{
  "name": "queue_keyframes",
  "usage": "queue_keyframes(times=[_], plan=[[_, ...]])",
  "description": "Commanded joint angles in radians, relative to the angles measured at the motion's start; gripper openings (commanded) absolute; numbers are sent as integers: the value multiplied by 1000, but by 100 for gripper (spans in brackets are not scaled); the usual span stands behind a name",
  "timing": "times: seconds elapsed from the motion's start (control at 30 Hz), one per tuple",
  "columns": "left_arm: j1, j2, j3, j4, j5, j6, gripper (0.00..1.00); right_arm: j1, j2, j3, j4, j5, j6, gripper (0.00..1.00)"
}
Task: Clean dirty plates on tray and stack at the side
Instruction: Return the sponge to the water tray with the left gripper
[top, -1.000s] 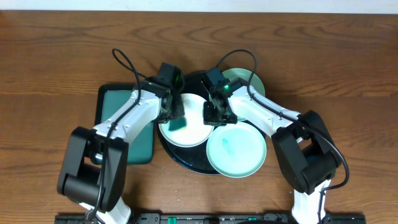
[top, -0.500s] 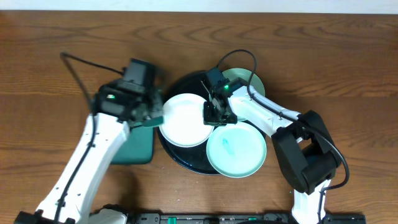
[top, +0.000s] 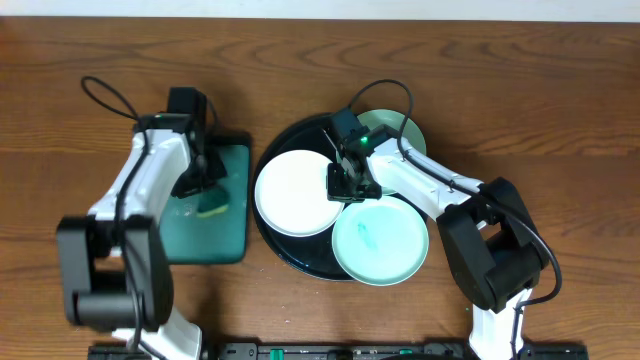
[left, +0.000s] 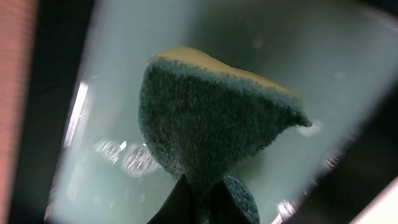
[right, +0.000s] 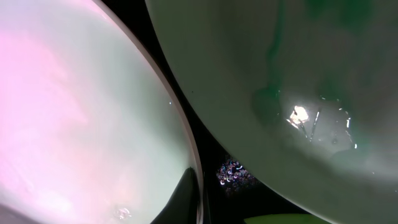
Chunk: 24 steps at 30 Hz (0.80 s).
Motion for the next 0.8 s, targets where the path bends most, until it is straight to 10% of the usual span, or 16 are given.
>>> queue_keyframes(times=[0.0, 0.2, 0.3, 0.37, 0.77], plan=[[3, 44, 6, 5, 0, 16, 7, 10, 12, -16, -27, 25, 5, 1], [3, 55, 6, 11, 0, 16, 7, 10, 12, -16, -23, 24, 0, 1], [3, 49, 7, 0, 12, 16, 57, 10, 12, -16, -22, 25, -2, 1], [3, 25, 7, -7, 22, 14, 72, 10, 12, -16, -23, 25, -2, 1], [-19, -417, 10, -127, 22, -10, 80, 10, 1, -14, -27, -55, -52, 2]])
